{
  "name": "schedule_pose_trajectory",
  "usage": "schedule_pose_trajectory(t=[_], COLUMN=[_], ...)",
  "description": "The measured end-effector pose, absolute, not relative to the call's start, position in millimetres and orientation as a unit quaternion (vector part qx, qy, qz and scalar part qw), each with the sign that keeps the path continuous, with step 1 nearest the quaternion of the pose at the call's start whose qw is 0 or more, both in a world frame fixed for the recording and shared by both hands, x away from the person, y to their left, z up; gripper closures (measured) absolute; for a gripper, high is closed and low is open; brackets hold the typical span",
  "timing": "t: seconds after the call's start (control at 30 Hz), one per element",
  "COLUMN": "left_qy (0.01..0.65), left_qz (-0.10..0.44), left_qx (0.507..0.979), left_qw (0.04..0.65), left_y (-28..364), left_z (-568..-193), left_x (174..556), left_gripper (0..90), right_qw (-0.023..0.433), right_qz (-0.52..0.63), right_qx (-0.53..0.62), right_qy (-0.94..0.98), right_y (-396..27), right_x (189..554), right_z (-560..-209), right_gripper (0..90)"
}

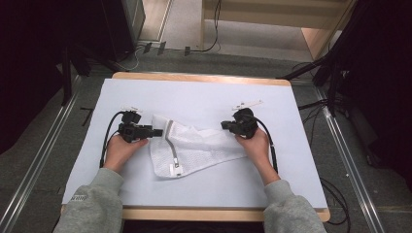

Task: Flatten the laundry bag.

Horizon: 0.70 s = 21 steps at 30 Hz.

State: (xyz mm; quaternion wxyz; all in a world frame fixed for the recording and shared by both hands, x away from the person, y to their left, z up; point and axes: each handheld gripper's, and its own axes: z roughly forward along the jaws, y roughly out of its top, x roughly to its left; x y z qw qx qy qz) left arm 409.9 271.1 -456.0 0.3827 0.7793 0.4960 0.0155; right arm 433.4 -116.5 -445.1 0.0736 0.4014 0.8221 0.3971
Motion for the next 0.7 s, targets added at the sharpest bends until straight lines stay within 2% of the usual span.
schedule_pose_trajectory(t=[0.1, 0.13, 0.2, 0.3, 0.37, 0.6, 0.7], left_qy=[0.488, 0.485, 0.485, 0.486, 0.491, 0.48, 0.472], left_qz=[0.016, 0.011, 0.001, -0.038, -0.05, -0.007, -0.005], left_qx=[0.788, 0.79, 0.788, 0.782, 0.777, 0.776, 0.777], left_qw=[0.375, 0.375, 0.378, 0.388, 0.391, 0.409, 0.417], left_y=[267, 266, 266, 268, 270, 274, 275], left_z=[-457, -458, -460, -466, -466, -441, -433], left_x=[410, 411, 412, 417, 419, 412, 407], left_gripper=[57.8, 67.3, 78.5, 90.0, 90.0, 90.0, 90.0], right_qw=[0.073, 0.074, 0.073, 0.072, 0.074, 0.091, 0.095], right_qz=[0.397, 0.396, 0.392, 0.393, 0.392, 0.404, 0.413], right_qx=[0.404, 0.405, 0.409, 0.41, 0.414, 0.436, 0.449], right_qy=[0.82, 0.821, 0.821, 0.82, 0.818, 0.799, 0.787], right_y=[-117, -118, -118, -120, -122, -144, -157], right_x=[433, 433, 432, 433, 433, 433, 432], right_z=[-447, -448, -449, -451, -451, -443, -437], right_gripper=[88.4, 88.4, 88.4, 88.3, 88.4, 88.4, 88.4])
